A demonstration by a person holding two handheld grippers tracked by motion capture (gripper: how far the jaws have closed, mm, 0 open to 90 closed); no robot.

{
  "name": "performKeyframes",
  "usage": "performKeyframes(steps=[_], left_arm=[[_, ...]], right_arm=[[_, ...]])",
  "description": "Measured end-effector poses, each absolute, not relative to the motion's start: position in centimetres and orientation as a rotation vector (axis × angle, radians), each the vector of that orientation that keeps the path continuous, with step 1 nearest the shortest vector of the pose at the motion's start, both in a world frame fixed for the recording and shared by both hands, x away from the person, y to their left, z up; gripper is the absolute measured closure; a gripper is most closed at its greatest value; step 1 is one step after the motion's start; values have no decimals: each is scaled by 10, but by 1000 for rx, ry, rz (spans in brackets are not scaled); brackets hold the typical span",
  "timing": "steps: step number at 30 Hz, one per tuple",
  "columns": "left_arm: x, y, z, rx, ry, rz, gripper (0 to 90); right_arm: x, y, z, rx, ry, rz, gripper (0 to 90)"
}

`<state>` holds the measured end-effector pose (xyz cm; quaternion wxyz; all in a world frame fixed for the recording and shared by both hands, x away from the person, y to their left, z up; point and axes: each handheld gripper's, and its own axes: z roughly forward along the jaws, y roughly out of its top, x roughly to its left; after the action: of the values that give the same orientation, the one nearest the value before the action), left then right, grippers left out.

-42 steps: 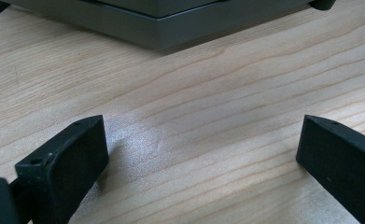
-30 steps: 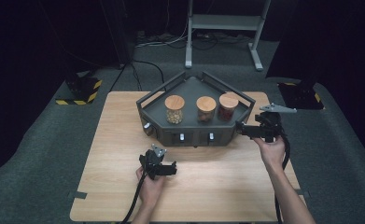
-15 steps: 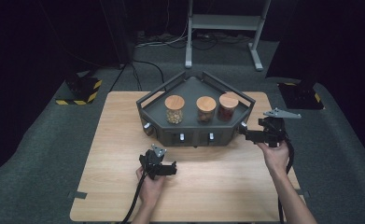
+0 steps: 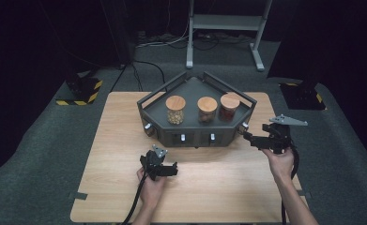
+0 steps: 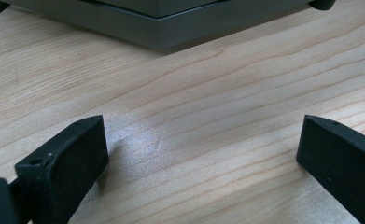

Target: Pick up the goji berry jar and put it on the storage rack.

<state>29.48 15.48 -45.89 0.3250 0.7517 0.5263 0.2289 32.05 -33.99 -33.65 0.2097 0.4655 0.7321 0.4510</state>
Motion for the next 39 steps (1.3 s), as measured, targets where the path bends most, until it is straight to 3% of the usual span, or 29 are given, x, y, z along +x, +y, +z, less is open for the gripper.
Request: performKeyframes(steps=[39], left_arm=[[295, 155, -459, 1971, 1380, 601, 20]], right_arm=[[302, -355, -386, 1376, 2023, 1182, 90]])
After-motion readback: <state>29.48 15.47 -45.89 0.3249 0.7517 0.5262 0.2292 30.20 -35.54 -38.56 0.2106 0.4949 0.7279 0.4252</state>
